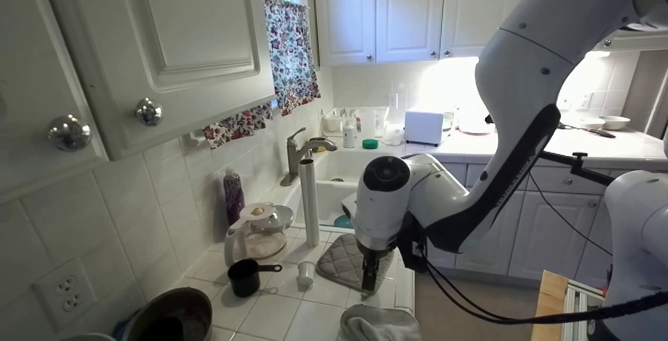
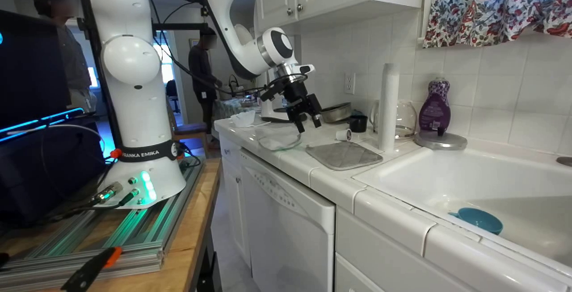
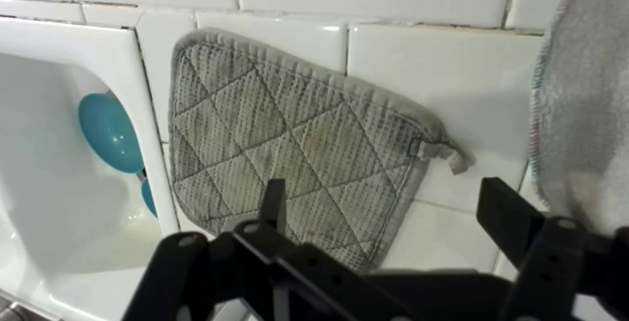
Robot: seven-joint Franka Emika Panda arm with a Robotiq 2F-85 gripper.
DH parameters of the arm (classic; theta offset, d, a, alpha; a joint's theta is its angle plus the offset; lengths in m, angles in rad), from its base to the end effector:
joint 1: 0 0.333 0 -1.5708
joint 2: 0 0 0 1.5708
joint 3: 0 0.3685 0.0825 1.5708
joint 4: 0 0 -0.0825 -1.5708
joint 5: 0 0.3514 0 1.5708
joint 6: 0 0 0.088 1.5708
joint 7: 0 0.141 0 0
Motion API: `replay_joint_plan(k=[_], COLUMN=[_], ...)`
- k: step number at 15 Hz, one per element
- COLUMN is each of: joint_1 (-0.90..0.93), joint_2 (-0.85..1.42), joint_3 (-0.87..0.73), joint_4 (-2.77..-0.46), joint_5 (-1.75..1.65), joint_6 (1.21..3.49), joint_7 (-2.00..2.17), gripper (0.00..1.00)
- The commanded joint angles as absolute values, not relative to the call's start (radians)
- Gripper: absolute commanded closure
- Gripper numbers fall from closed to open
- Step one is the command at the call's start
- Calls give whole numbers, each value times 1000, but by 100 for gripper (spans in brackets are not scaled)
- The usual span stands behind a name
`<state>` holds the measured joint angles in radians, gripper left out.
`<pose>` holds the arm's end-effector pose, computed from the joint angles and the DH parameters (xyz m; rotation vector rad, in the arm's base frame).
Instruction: Pick up the scoop, put it upright, move the pot and the bag to the left
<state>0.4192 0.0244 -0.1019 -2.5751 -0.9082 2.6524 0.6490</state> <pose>0.4105 0.1442 0.3025 2.6785 0.6441 0.3436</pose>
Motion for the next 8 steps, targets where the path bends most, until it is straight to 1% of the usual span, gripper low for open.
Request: replay_joint_plan(k=[1, 8], joint_1=[404, 357], joint_2=[102, 201], joint_3=[-116, -147], joint_4=[-2568, -2529], joint_5=[-870, -857], joint_6=[2737, 2895], joint_7=[656, 625], gripper=[0, 0])
